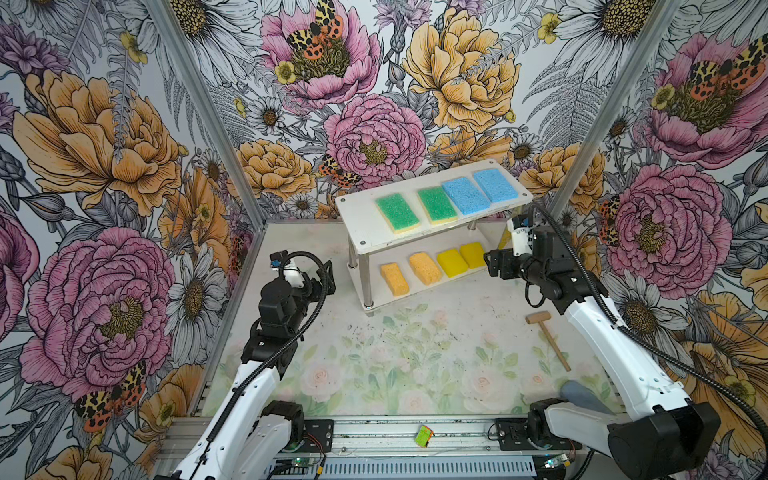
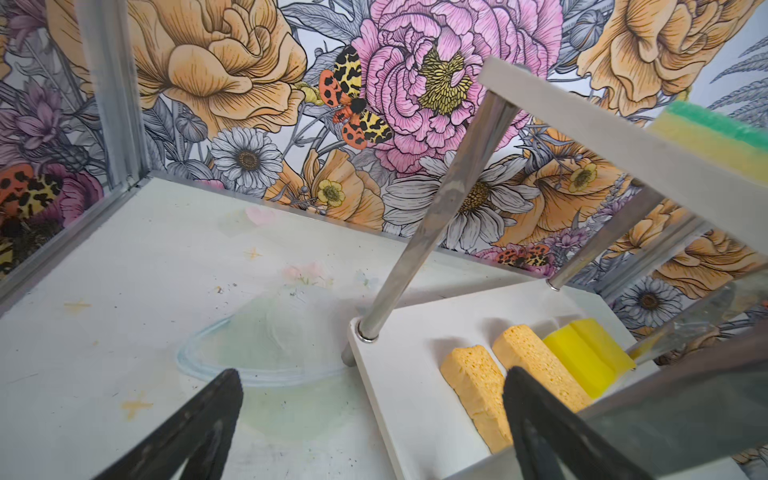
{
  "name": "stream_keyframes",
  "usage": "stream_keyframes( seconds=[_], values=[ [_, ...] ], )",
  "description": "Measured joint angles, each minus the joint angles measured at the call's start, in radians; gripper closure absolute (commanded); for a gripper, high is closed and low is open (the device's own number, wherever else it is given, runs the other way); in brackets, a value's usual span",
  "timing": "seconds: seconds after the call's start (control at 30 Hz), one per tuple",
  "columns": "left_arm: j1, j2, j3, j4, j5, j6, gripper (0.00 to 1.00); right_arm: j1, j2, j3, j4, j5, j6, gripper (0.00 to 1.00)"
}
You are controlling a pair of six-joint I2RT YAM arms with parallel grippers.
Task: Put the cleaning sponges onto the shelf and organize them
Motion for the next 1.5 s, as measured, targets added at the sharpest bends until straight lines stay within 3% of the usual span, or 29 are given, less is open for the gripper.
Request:
stream_keyframes(
  seconds=[0.23,0.43,0.8,1.2,1.37,1.5],
  values=[
    [0.028,0.051,-0.142,0.187,-0.097,0.139,0.01,-0.087,-0.012,-0.180,0.150,-0.063,-0.037,0.12],
    [0.162,0.176,-0.225,0.340,-0.062,0.176,0.01,-0.133,0.047,-0.284,0.325,-0.061,-0.083,0.13],
    [0.232,0.397,-0.248,0.541,-0.016,0.228,0.01,-0.140,0.150,-0.657,0.874,-0.024,-0.154,0.12],
    [0.246,0.554,-0.243,0.716,0.037,0.246,0.01,-0.190,0.297,-0.750,1.316,-0.012,-0.126,0.10],
    [0.247,0.715,-0.255,0.923,0.040,0.246,0.01,-0.214,0.345,-0.763,1.373,0.000,-0.098,0.06],
    [0.246,0.746,-0.263,0.941,0.040,0.247,0.01,-0.216,0.345,-0.764,1.403,0.004,-0.092,0.02]
  ],
)
